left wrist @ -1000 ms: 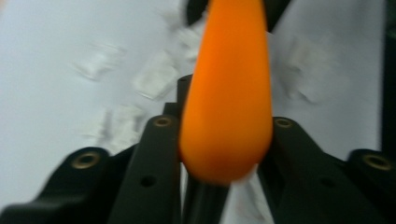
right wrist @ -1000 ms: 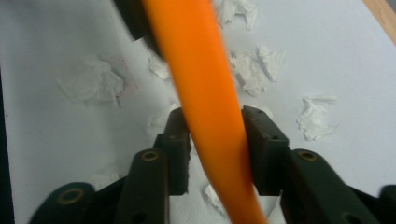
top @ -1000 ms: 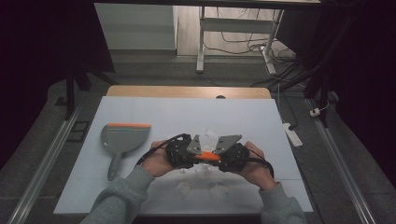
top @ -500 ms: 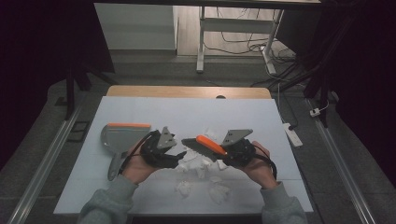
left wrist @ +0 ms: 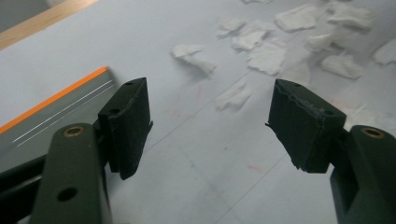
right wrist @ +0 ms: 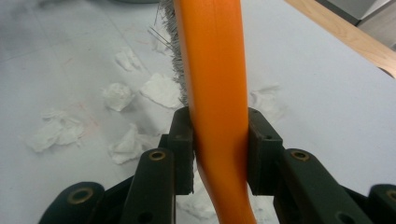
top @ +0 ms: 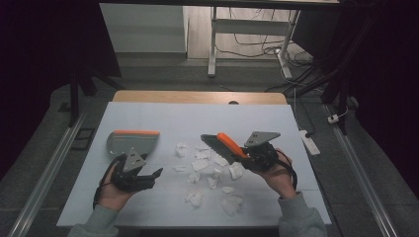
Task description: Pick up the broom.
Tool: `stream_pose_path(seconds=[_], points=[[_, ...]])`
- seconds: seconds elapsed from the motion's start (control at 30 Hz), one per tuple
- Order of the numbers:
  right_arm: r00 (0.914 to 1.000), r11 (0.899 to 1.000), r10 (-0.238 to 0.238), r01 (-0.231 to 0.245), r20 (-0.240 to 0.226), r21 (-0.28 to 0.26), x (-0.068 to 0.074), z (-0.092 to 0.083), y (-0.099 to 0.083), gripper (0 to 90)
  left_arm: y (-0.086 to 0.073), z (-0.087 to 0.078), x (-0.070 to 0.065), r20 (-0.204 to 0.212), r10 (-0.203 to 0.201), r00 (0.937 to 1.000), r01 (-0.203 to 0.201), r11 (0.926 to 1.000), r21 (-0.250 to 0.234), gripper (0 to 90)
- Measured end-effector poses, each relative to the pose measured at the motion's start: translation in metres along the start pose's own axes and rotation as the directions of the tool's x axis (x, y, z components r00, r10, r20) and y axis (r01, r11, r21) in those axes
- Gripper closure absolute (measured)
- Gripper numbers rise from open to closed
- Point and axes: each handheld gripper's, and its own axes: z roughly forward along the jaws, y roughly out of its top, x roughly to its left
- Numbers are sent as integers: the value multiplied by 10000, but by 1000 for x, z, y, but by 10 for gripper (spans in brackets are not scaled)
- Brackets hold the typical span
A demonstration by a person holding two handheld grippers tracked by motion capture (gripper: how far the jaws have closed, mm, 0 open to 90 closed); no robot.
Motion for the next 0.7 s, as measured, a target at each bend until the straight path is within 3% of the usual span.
stream_pose_path(seconds=[0.13,0.37,0.7], points=[[9997,9999,132,-133,182,17,-5,-1,-1,679,-15,-5,7,-155,-104,9998,101,9998,-180,305],[9956,9977,667,-670,660,24,-17,-5,-8,679,-28,-2,15,-274,-313,9991,314,9995,12,302],[9762,9876,1507,-1558,1563,207,-36,-14,-18,679,-39,-1,20,-455,-436,9980,445,9988,184,298]])
